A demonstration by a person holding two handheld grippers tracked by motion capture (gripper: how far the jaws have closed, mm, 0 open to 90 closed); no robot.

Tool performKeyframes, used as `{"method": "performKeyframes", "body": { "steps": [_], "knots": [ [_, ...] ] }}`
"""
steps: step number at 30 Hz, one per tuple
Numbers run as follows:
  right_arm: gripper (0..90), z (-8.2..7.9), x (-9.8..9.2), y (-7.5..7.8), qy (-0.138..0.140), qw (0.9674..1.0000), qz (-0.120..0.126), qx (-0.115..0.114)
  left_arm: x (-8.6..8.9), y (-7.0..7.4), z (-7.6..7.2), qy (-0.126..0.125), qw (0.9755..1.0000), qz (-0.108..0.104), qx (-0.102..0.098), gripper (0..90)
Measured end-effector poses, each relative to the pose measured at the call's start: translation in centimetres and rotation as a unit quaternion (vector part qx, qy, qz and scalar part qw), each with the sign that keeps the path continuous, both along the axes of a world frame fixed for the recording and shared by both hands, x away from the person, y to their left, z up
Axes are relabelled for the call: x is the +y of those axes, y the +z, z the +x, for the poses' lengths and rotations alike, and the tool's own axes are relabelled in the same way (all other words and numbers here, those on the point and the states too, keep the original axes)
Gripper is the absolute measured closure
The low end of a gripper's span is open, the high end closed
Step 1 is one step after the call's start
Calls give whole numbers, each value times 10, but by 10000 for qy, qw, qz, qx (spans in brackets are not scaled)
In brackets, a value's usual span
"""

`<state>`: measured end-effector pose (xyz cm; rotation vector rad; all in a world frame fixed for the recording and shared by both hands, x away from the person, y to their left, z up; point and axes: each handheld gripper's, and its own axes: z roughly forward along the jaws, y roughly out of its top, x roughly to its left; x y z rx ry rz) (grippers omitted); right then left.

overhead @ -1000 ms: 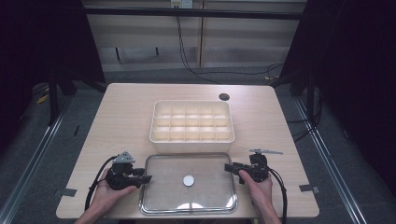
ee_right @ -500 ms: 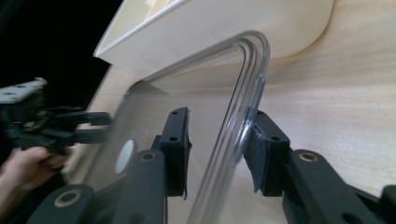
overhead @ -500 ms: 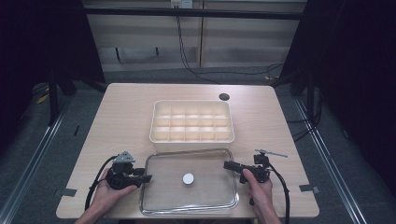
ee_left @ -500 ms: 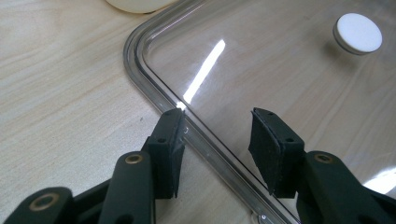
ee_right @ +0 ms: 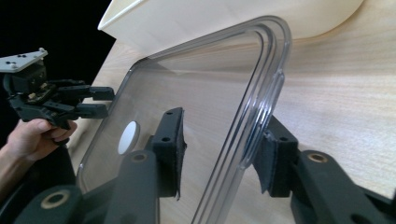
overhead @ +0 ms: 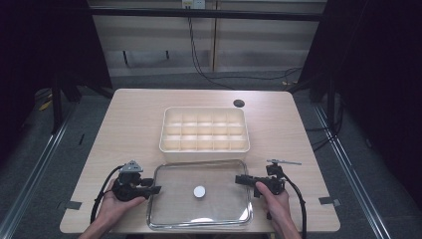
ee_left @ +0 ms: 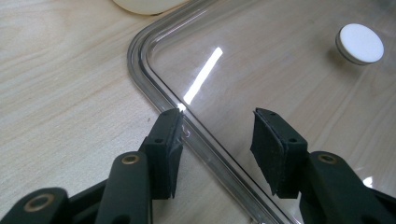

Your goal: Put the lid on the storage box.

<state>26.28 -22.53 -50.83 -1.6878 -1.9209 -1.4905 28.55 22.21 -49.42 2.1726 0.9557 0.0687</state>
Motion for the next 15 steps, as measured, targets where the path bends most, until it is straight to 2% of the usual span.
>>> {"method": "performKeyframes", "body": {
  "steps": [1,4,5,6,7,15],
  "knots": [
    [636,0,-1,0,24,10000,-34,-13,0,0,0,2,10000,-16,17,525],
    [675,0,-3,1,0,9999,95,-43,0,0,0,-13,10000,-26,17,520],
    [691,-1,-3,3,-36,9998,159,-133,0,0,0,38,10000,-25,6,507],
    [691,-1,-3,3,-36,9998,159,-133,0,0,0,38,10000,-25,6,497],
    [699,-2,-3,5,-41,9995,166,-253,0,-1,1,59,10000,-64,25,472],
    [710,-3,-2,9,-21,9988,167,-456,3,0,3,80,9998,-141,138,356]
  ]
}}
